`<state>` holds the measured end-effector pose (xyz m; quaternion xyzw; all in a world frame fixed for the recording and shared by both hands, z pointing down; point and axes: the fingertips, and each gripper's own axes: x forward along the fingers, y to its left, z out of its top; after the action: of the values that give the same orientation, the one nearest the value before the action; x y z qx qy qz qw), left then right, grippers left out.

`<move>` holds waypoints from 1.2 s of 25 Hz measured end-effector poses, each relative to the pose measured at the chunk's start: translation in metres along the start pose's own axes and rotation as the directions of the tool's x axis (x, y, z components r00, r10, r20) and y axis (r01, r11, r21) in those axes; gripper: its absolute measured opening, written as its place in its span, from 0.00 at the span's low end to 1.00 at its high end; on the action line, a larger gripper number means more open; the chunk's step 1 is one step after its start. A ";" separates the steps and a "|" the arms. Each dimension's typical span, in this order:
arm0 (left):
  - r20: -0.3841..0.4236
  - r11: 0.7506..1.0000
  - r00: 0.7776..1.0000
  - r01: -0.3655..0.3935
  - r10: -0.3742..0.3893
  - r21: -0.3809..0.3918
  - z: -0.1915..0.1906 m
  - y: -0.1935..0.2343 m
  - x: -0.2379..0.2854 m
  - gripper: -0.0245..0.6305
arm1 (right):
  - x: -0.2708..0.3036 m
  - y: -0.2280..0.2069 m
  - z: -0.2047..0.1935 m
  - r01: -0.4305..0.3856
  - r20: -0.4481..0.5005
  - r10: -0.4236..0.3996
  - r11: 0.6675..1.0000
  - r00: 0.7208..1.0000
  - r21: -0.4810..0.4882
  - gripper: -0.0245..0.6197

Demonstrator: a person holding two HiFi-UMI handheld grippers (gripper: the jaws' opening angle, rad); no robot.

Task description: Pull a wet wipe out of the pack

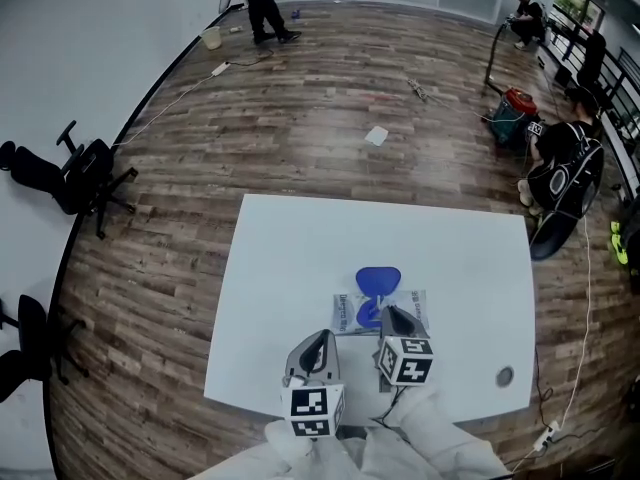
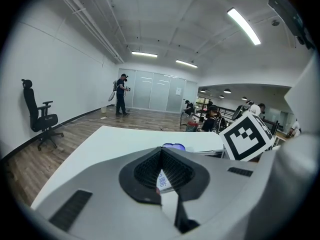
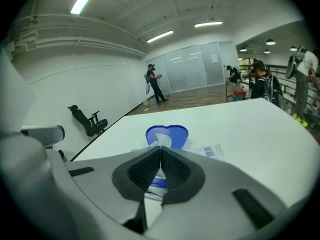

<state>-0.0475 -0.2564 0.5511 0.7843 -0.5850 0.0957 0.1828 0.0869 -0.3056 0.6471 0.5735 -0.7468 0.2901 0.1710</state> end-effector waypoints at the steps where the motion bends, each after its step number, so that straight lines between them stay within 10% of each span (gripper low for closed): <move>1: 0.006 1.000 1.000 0.001 -0.001 -0.001 0.001 -0.002 -0.001 0.03 | -0.002 0.001 0.002 -0.003 0.002 0.003 1.000 1.000 -0.005 0.06; 30: 0.100 1.000 0.995 0.027 -0.026 -0.007 0.020 -0.033 -0.021 0.03 | -0.057 0.004 0.057 -0.030 0.154 0.035 0.999 0.987 -0.037 0.06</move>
<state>-0.0239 -0.2371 0.5195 0.7950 -0.5835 0.0515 0.1576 0.1038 -0.2982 0.5684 0.5791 -0.7719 0.2345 0.1176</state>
